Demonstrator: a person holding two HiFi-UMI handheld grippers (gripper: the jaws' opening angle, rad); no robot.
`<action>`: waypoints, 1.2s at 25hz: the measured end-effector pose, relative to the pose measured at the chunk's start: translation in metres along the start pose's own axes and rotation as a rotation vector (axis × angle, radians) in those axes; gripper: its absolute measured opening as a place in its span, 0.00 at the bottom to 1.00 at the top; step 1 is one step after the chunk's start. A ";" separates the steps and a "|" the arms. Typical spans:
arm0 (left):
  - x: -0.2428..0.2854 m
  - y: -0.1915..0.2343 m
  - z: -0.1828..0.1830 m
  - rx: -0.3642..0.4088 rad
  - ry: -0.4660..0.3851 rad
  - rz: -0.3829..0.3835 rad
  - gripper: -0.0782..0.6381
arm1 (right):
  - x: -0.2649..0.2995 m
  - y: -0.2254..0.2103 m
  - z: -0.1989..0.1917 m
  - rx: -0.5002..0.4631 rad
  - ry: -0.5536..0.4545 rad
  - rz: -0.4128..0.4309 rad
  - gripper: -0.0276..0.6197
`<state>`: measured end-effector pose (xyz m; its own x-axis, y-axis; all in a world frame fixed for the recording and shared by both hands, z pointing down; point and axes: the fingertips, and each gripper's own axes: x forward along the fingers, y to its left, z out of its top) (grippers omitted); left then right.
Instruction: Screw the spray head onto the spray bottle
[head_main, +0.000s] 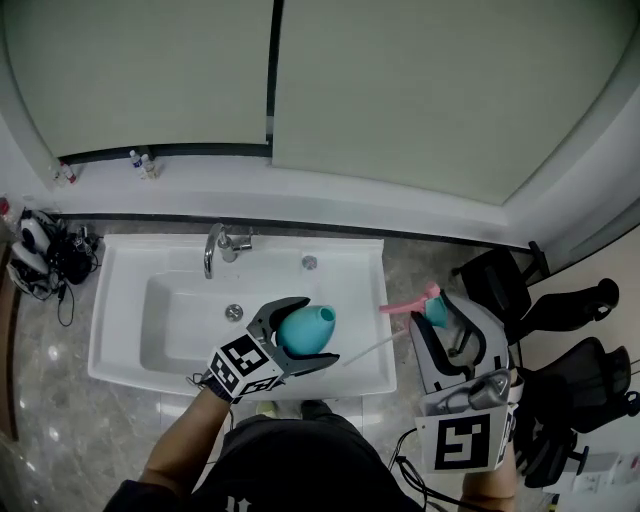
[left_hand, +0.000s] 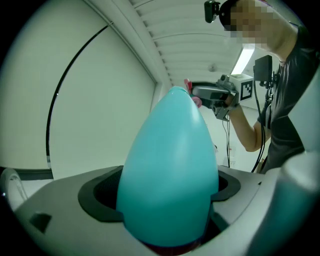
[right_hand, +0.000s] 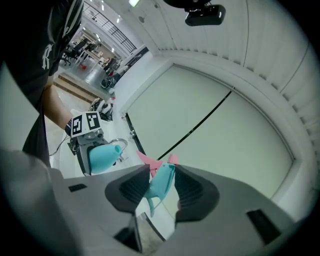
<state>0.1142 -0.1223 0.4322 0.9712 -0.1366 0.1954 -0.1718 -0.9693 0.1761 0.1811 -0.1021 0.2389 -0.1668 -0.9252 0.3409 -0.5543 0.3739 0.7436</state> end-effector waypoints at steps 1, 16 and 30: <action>0.000 -0.001 -0.001 -0.011 -0.010 0.001 0.76 | -0.002 -0.006 0.005 -0.018 -0.006 -0.015 0.29; 0.006 -0.011 -0.009 -0.029 -0.038 0.050 0.76 | 0.004 -0.048 0.065 -0.146 -0.086 -0.125 0.28; 0.010 -0.004 0.013 -0.040 -0.069 0.123 0.76 | 0.044 0.030 0.067 -0.180 -0.170 -0.025 0.29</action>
<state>0.1271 -0.1222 0.4211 0.9512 -0.2691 0.1509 -0.2953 -0.9356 0.1934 0.1026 -0.1359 0.2374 -0.2985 -0.9261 0.2306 -0.4086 0.3424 0.8460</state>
